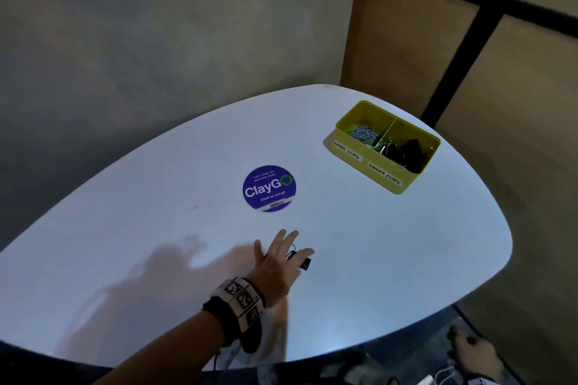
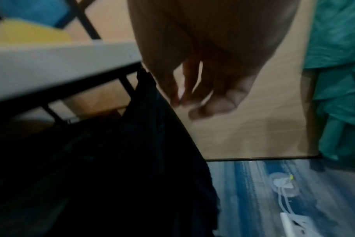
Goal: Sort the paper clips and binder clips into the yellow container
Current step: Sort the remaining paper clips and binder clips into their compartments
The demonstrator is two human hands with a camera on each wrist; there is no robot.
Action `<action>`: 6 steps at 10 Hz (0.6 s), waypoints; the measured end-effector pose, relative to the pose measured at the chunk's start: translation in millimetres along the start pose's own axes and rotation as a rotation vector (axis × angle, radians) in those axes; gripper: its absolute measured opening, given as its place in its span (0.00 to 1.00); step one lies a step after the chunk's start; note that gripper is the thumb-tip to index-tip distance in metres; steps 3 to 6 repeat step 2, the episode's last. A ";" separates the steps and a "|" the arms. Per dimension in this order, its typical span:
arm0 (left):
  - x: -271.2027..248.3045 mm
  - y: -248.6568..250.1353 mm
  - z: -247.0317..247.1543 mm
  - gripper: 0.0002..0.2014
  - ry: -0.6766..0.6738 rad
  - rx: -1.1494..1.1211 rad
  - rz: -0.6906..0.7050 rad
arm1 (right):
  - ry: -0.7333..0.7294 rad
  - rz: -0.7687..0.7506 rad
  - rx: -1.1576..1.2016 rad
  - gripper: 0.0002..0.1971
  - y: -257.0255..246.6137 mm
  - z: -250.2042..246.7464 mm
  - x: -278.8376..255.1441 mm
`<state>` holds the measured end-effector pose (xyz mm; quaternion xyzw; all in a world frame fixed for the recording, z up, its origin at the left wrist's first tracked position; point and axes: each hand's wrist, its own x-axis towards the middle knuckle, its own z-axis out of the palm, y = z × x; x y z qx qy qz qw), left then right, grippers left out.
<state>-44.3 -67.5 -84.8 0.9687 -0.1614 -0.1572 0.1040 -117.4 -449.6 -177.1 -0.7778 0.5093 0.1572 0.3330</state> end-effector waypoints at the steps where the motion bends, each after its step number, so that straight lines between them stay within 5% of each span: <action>1: 12.0 15.1 1.9 0.24 0.078 0.006 -0.052 | -0.268 -0.050 -0.122 0.16 19.6 26.9 52.9; 2: 25.6 26.6 -0.4 0.28 0.133 -0.018 -0.113 | -0.411 -0.079 -0.124 0.11 -12.0 30.3 41.2; 6: 25.6 26.6 -0.4 0.28 0.133 -0.018 -0.113 | -0.411 -0.079 -0.124 0.11 -12.0 30.3 41.2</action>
